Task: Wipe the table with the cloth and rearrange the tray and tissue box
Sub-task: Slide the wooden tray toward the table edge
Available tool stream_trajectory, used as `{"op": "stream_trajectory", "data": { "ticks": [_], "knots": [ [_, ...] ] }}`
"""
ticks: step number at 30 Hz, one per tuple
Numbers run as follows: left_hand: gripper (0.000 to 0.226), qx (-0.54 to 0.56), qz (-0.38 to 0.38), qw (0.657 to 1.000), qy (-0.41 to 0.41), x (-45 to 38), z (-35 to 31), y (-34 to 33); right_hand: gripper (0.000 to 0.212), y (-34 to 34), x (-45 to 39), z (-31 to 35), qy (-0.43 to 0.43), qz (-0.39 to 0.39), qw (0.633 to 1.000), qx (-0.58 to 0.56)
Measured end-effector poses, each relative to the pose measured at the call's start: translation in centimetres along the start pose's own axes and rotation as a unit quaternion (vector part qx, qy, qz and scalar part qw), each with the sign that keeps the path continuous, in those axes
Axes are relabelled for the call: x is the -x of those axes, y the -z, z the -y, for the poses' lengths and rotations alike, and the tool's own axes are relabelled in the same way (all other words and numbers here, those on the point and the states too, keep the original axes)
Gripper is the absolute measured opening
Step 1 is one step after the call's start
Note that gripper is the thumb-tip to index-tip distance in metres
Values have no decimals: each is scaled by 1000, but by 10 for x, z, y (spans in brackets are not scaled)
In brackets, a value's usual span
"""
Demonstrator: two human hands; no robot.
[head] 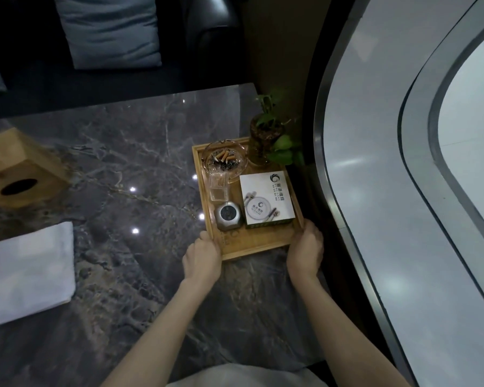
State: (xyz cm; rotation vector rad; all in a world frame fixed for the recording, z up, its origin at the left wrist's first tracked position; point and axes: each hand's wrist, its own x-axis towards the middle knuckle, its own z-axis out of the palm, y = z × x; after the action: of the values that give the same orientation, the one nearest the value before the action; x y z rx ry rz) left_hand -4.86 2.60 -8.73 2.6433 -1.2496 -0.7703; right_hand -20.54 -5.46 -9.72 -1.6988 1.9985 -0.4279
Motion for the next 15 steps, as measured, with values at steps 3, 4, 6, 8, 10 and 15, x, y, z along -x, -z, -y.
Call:
{"op": "stream_trajectory", "data": {
  "ticks": [3, 4, 6, 8, 10, 15],
  "knots": [
    [19, -10, 31, 999, 0, 0, -4, 8, 40, 4, -2, 1, -4, 8, 1000, -14],
    [18, -13, 37, 999, 4, 1, -5, 11, 40, 5, -2, 1, -8, 10, 1000, -16],
    [18, -11, 48, 999, 19, 1, -9, 14, 39, 8, -3, 2, -9, 8, 1000, -20],
    [20, 9, 52, 998, 43, 0, -11, 16, 39, 10, -2, 3, -6, 8, 1000, -24],
    [22, 49, 49, 995, 71, -1, -11, 16, 38, 11, -1, 3, -5, 8, 1000, -21],
    [22, 205, 38, 971, 116, -8, -2, 6, 39, 16, -7, 11, -73, 34, 996, -49]
  ]
}}
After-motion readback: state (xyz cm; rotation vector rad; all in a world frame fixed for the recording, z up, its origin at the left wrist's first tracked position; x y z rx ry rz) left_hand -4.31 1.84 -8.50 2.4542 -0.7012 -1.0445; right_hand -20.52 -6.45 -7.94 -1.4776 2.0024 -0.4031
